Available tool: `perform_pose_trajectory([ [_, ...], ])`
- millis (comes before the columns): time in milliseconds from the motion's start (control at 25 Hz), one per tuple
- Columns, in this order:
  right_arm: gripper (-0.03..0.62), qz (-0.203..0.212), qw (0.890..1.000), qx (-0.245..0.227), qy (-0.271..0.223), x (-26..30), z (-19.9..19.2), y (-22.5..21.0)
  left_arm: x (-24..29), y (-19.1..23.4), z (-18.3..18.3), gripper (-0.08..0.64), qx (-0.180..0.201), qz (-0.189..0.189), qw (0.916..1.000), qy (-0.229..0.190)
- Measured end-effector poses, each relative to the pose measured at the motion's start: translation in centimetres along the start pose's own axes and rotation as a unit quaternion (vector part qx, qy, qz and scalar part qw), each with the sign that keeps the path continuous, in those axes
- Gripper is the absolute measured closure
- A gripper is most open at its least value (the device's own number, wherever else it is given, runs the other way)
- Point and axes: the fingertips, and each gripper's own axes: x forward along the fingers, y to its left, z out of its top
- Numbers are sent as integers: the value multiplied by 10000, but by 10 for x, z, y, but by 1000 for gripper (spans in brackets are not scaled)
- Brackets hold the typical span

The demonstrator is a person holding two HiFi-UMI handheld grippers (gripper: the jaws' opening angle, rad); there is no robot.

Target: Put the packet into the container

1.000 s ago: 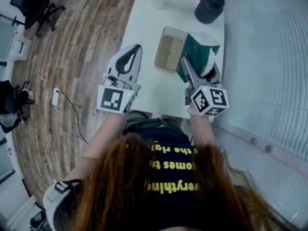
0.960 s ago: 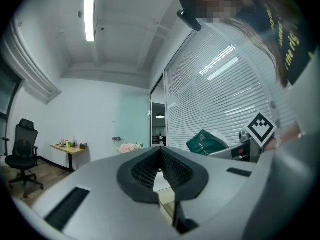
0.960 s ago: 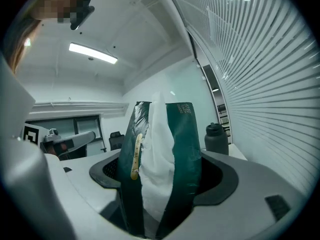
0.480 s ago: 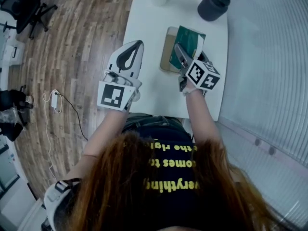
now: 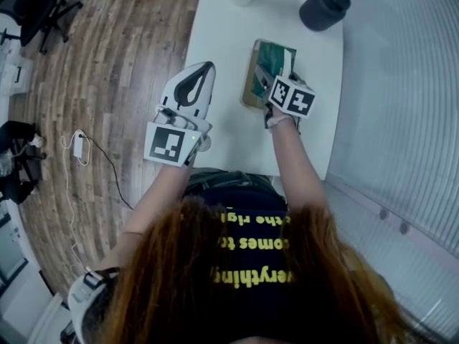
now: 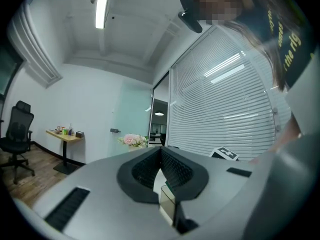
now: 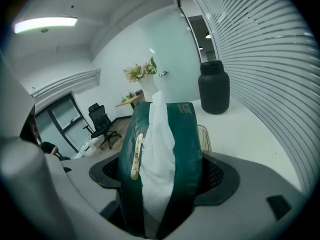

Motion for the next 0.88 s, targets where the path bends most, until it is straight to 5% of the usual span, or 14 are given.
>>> perform_pose_trajectory([
  [880,187,-868,9933,-402,649,7,-15,-2,-14,15,5,558,-99,212,9997,55],
])
